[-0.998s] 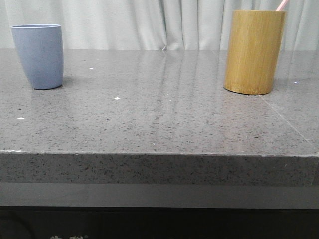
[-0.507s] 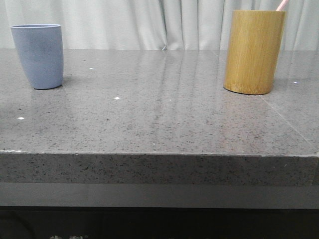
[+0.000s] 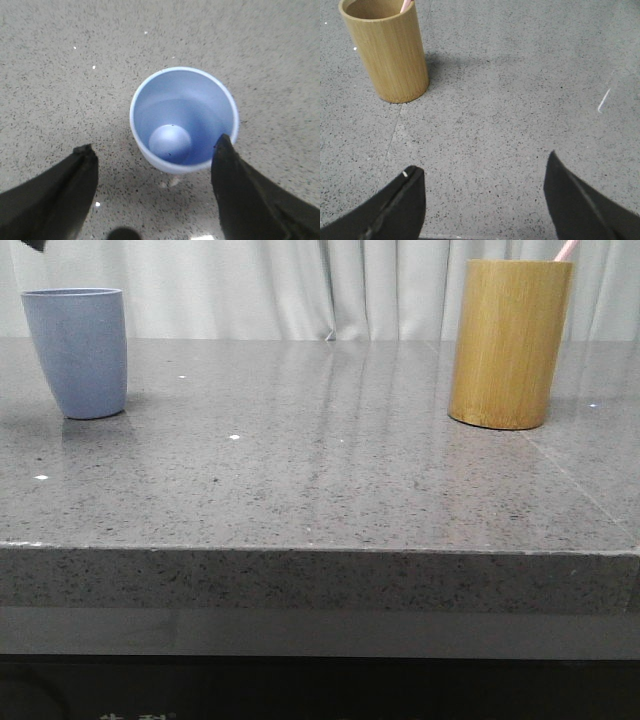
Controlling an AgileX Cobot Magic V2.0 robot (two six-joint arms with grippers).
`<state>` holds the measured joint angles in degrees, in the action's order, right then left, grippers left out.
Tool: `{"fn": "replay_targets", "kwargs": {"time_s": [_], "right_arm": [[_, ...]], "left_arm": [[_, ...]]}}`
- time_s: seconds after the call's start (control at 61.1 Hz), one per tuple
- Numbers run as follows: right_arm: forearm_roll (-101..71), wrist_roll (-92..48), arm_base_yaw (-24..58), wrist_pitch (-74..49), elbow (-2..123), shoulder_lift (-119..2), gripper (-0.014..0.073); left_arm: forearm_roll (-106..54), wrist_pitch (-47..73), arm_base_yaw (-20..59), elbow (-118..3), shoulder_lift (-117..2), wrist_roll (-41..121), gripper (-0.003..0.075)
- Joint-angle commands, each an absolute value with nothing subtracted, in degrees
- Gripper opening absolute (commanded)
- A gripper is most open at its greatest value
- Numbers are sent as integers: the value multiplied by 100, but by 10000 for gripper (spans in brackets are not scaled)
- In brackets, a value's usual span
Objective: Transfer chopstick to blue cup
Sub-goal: 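Reach the left gripper down and grasp the light blue cup rim, then slide the blue cup with the left gripper toward the bamboo holder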
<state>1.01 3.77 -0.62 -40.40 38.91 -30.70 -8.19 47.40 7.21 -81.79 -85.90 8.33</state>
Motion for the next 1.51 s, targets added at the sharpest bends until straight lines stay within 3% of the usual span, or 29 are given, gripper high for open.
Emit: {"fn": "replay_targets", "kwargs": {"time_s": [0.0, 0.458, 0.835, 0.965, 1.178, 1.489], "right_arm": [[101, 328, -88, -3650, 4073, -3127, 517], [101, 328, -88, -3655, 4073, -3127, 517], [101, 328, -88, -3655, 4073, -3127, 517], [101, 328, -88, -3655, 4073, -3127, 517], [101, 328, -88, -3655, 4073, -3127, 517], [89, 328, -88, -3654, 4073, -3127, 517]], "left_arm": [[-709, 4859, 762, -8800, -8807, 842, 482], [-529, 5430, 762, -10175, -10233, 842, 467], [-513, 5835, 762, -10520, -10476, 842, 83], [-513, 5890, 762, -10530, -10476, 842, -13], [-537, 6044, 1018, -10654, -10463, 842, -19], [-537, 6116, 2250, -11313, -10536, 906, -19]]}}
